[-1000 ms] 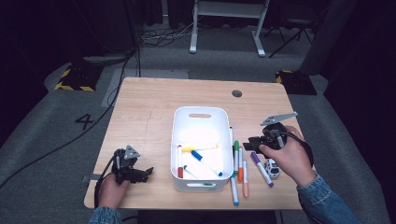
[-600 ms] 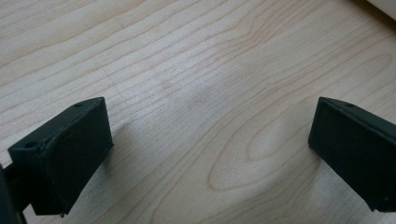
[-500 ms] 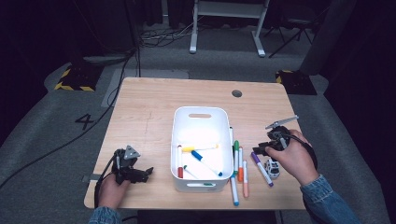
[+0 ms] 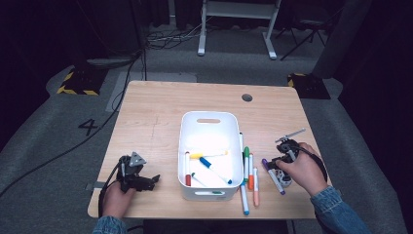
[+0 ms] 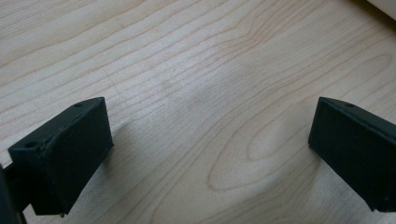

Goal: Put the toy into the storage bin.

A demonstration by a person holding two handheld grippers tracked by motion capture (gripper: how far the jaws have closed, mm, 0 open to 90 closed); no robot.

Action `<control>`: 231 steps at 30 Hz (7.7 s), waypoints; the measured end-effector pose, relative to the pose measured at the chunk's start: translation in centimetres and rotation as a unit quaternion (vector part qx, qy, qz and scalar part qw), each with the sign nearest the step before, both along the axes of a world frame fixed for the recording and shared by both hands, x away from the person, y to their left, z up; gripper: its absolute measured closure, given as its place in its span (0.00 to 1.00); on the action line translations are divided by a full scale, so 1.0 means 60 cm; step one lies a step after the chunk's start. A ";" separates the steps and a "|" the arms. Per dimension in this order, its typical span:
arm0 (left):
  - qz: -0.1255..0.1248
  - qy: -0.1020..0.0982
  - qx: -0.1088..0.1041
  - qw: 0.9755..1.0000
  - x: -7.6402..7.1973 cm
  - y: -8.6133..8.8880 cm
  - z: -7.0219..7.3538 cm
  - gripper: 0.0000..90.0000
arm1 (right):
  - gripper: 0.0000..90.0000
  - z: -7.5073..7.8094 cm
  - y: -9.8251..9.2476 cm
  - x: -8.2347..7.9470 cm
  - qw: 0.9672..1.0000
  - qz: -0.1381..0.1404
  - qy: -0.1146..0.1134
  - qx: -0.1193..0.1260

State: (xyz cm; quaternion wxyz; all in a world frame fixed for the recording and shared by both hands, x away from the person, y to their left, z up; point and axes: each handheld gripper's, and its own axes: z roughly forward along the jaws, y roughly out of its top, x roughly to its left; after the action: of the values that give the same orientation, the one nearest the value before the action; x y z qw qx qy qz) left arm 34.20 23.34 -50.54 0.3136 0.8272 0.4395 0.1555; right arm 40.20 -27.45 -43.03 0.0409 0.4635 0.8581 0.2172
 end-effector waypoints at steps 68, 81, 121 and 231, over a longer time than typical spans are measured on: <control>0.000 0.001 0.000 1.000 0.000 0.000 0.000 0.00 | 0.86 0.103 0.040 -0.029 0.996 0.030 -0.055 0.071; 0.000 0.001 0.000 1.000 0.000 0.000 0.000 0.00 | 0.86 0.139 0.080 -0.046 0.990 0.069 -0.064 0.106; 0.000 0.001 0.000 1.000 0.000 0.000 0.000 0.00 | 0.86 0.184 0.221 -0.078 0.971 0.180 -0.063 0.142; 0.000 0.001 0.000 1.000 0.000 0.000 0.000 0.00 | 0.67 -0.005 0.061 -0.056 0.997 0.064 -0.015 0.037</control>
State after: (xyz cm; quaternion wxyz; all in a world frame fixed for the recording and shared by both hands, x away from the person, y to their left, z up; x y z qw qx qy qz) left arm 34.19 23.34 -50.54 0.3134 0.8272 0.4399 0.1548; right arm 36.82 -23.76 -43.33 0.0221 0.4055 0.8767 0.2577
